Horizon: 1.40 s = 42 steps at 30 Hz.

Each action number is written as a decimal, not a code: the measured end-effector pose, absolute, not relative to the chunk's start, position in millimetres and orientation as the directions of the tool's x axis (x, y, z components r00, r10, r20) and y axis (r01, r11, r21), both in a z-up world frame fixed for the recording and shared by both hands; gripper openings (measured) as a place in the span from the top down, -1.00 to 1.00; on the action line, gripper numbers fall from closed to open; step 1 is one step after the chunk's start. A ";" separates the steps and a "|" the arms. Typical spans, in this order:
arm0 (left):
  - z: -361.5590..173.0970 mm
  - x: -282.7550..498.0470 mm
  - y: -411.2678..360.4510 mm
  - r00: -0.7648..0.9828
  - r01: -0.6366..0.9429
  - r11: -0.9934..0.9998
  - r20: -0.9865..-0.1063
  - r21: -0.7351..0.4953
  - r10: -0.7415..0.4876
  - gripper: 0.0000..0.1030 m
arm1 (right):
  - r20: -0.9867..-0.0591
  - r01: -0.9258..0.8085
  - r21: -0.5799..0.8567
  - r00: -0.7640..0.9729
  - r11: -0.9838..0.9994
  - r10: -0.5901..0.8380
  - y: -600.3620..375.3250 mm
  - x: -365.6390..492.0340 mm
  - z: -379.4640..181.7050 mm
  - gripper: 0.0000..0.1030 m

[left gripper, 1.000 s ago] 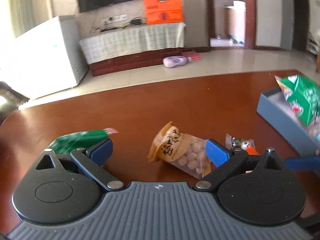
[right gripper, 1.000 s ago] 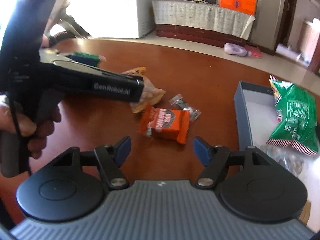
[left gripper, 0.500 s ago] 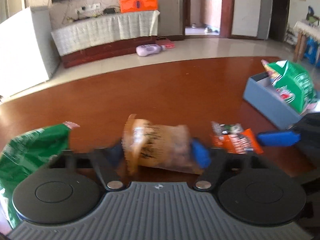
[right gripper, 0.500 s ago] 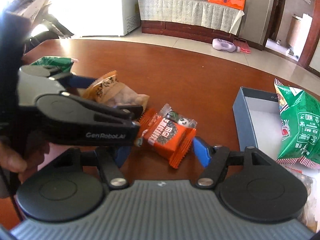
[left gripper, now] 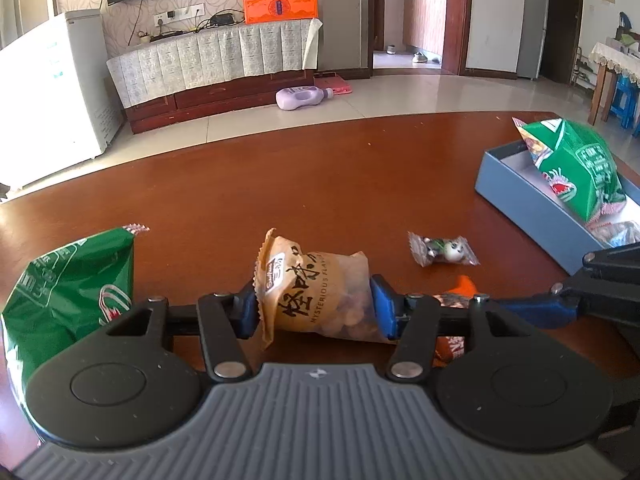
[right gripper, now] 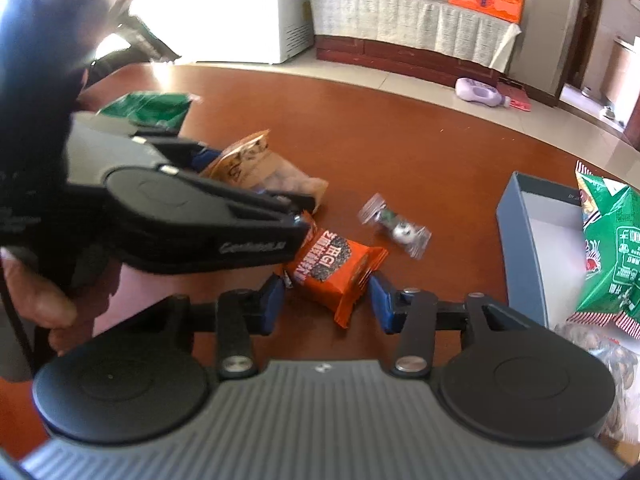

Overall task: Organize snacks
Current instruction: 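Grasp the orange biscuit packet with the right gripper while the left gripper holds the peanut bag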

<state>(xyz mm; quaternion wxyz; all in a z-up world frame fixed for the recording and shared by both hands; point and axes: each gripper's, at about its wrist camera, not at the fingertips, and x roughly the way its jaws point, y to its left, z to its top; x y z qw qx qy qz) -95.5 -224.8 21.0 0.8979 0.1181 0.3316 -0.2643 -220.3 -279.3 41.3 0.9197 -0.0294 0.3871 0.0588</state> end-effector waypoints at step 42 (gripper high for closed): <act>21.3 -154.1 -232.7 0.640 0.553 0.832 -0.659 0.038 -0.395 -0.17 | -0.738 -0.238 -0.056 0.664 0.970 0.120 -278.7 -279.6 38.3 -0.17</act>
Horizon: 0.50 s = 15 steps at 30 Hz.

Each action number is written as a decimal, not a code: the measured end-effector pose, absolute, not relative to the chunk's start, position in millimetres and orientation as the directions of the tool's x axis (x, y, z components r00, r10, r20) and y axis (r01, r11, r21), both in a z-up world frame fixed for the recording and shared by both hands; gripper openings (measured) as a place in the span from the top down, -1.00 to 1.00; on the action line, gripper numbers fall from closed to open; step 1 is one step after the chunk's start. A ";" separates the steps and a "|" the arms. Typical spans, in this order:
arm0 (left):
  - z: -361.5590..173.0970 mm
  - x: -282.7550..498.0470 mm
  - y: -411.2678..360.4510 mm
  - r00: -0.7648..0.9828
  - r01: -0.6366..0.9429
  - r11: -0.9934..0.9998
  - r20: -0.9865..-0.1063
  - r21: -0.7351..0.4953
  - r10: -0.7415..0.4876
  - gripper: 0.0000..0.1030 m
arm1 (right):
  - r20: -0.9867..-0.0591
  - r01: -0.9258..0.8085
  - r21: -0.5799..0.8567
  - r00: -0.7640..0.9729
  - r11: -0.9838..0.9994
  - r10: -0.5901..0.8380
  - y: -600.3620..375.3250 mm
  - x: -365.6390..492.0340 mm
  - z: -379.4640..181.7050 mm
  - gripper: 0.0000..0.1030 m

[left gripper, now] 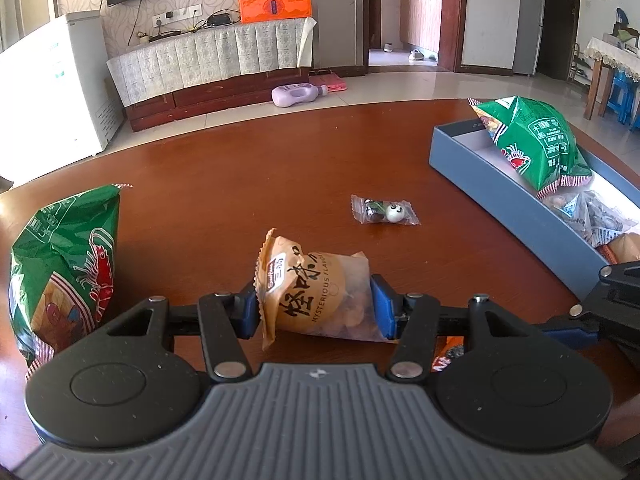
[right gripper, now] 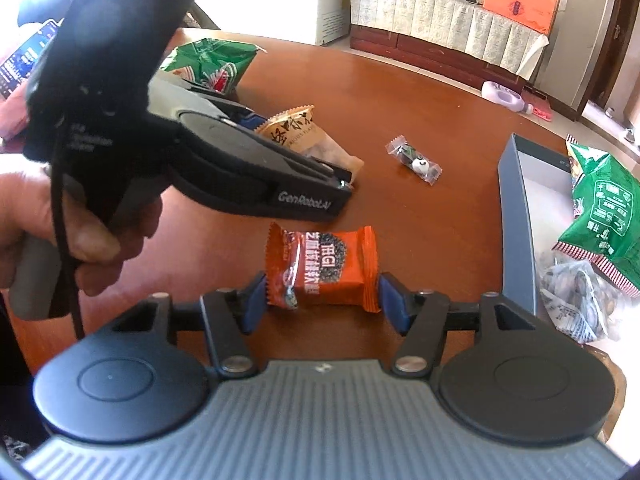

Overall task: Organize snacks
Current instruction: 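Grasp the orange biscuit packet with the right gripper while the left gripper holds the peanut bag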

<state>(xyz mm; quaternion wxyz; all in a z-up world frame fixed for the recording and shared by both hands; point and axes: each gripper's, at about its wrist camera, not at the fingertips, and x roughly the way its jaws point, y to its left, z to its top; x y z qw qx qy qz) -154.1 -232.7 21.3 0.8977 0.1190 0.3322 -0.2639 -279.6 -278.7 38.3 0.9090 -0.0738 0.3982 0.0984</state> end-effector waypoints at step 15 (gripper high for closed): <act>27.1 -161.8 -235.8 0.663 0.509 0.859 -0.656 0.042 -0.361 -0.15 | -0.737 -0.253 -0.054 0.663 0.966 0.132 -287.7 -287.7 49.4 0.16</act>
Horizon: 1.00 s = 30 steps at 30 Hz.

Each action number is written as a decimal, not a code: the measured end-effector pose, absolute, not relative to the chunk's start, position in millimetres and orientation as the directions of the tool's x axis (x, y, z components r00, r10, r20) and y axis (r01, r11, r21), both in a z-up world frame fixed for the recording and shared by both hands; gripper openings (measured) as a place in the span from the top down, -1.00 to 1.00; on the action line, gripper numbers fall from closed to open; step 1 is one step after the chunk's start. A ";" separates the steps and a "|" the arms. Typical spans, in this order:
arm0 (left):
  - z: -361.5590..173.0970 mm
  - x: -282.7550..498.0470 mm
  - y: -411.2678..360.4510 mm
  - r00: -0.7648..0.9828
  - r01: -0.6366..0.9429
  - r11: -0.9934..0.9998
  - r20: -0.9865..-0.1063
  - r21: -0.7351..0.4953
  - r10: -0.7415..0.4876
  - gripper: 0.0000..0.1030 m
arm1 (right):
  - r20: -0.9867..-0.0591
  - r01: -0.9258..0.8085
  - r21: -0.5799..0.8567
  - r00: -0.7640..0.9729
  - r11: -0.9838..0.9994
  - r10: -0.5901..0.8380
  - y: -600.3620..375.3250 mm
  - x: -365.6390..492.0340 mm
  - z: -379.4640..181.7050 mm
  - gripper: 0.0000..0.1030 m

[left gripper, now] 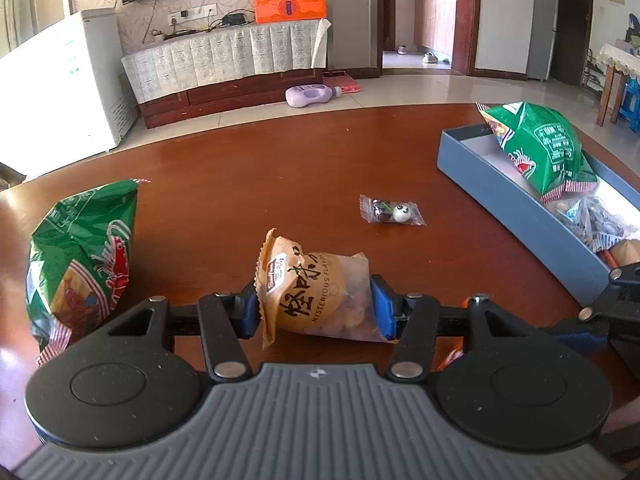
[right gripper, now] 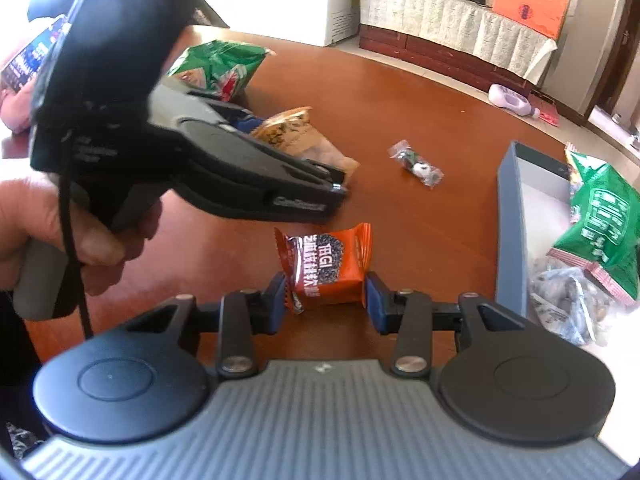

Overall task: Organize snacks
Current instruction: 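Grasp the orange biscuit packet with the right gripper while the left gripper holds the peanut bag, then carry the peanut bag and orange biscuit packet over the box with both grippers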

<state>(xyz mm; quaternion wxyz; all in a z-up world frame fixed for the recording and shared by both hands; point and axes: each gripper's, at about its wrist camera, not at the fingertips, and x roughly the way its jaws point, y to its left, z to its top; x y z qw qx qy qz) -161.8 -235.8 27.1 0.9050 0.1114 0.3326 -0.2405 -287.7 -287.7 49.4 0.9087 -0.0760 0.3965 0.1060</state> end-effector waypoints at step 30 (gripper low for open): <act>84.8 -230.0 -243.1 0.726 0.490 0.871 -0.568 0.032 -0.387 -0.15 | -0.623 -0.120 -0.007 0.777 0.993 0.090 -329.9 -347.0 94.8 0.16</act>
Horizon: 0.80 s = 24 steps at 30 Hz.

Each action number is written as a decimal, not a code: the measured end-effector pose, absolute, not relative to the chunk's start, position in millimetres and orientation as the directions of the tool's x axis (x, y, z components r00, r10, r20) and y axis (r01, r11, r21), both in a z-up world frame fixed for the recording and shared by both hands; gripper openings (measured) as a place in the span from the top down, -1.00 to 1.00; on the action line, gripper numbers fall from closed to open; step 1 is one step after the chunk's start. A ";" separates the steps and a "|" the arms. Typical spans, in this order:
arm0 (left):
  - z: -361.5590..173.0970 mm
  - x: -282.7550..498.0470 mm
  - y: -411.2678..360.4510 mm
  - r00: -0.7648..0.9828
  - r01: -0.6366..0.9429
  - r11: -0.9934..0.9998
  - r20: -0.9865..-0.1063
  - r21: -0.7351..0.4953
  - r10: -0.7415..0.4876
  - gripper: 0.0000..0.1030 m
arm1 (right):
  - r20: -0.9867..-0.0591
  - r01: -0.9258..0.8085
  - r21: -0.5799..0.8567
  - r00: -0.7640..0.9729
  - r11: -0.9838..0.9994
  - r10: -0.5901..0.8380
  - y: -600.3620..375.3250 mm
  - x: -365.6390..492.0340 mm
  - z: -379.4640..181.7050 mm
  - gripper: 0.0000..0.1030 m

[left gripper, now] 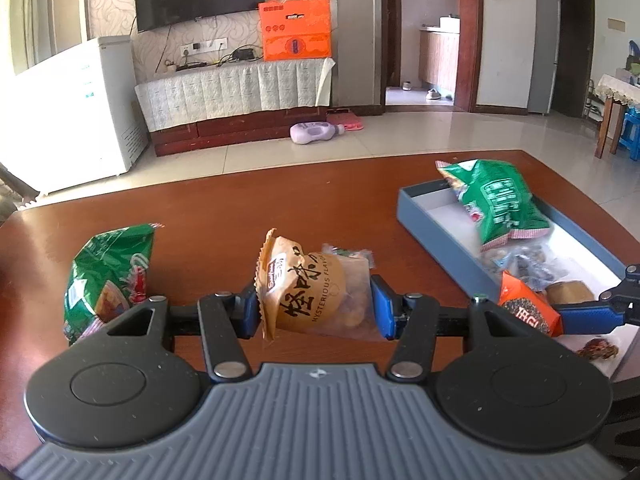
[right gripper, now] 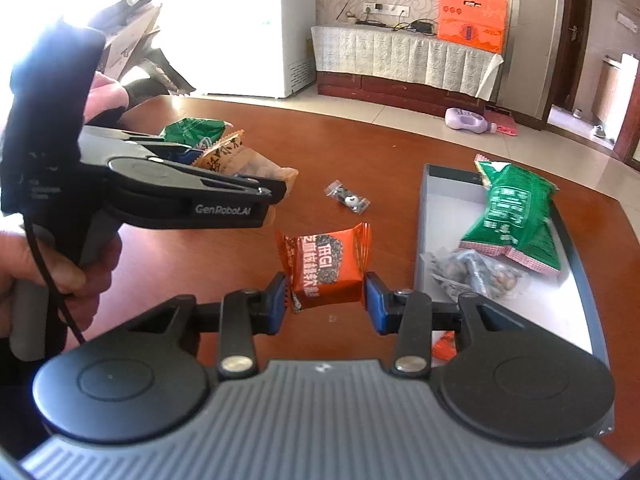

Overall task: Organize snacks
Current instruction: 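Carry the peanut bag and orange biscuit packet over the box with both grippers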

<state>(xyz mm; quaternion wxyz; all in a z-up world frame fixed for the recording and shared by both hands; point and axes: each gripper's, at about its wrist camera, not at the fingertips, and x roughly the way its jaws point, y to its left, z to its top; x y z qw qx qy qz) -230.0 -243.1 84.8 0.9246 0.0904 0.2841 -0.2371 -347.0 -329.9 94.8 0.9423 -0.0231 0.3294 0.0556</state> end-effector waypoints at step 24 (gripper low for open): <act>107.9 -262.4 -293.4 0.698 0.561 0.828 -0.546 0.016 -0.463 -0.15 | -0.570 0.021 0.032 0.822 0.999 0.001 -386.9 -394.9 106.6 0.16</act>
